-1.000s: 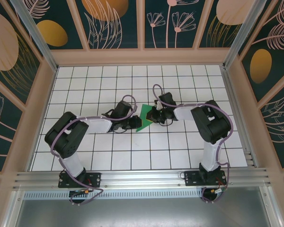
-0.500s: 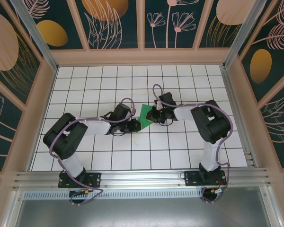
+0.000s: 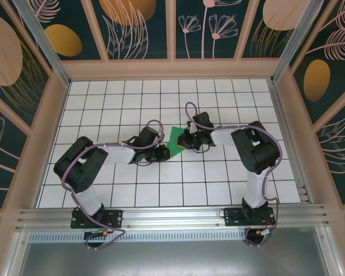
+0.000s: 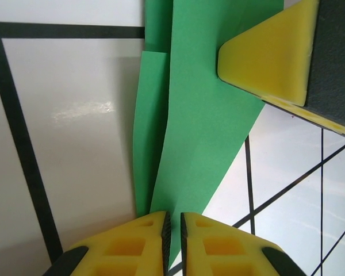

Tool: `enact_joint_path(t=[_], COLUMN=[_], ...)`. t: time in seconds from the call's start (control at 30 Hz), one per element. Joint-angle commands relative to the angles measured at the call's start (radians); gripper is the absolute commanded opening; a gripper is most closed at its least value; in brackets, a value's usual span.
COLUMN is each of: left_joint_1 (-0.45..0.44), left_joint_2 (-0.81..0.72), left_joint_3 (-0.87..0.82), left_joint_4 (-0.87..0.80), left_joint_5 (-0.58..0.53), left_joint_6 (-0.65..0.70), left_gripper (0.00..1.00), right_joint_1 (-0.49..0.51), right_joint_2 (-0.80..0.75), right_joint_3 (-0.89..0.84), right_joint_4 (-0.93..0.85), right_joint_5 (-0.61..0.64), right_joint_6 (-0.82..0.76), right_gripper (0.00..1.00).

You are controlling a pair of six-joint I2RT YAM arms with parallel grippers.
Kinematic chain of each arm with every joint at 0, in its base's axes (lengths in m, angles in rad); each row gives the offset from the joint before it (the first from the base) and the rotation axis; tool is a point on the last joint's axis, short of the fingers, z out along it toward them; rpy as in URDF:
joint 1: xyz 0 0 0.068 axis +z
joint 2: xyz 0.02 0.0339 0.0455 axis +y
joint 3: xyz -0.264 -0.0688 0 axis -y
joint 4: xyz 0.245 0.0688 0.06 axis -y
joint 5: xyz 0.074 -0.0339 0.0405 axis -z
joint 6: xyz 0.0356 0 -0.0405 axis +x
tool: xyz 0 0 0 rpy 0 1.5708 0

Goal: Fold a paper plane with a square sheet of paper (pick it up from the middle)
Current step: Fourth fold the wing at the center of the table.

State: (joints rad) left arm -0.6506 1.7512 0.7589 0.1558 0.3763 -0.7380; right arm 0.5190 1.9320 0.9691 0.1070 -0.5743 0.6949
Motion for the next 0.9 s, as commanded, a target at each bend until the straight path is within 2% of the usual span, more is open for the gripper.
enact_joint_path(t=[0.0, 0.3, 0.87], left_joint_1=[-0.002, -0.001, -0.002], left_joint_2=[0.034, 0.031, -0.015], left_joint_3=[-0.026, -0.021, -0.029], left_joint_4=[-0.097, -0.099, -0.061], left_joint_5=[-0.031, -0.048, -0.042], left_joint_6=[0.001, 0.0, -0.001], left_gripper=[0.16, 0.16, 0.15], right_joint_1=[0.008, 0.046, 0.068], right_joint_2=[0.049, -0.077, 0.047], right_joint_3=[0.003, 0.044, 0.043], right_joint_4=[-0.042, -0.017, -0.039], right_joint_5=[0.046, -0.007, 0.058], right_joint_6=[0.0, -0.031, -0.007], right_gripper=[0.1, 0.1, 0.09])
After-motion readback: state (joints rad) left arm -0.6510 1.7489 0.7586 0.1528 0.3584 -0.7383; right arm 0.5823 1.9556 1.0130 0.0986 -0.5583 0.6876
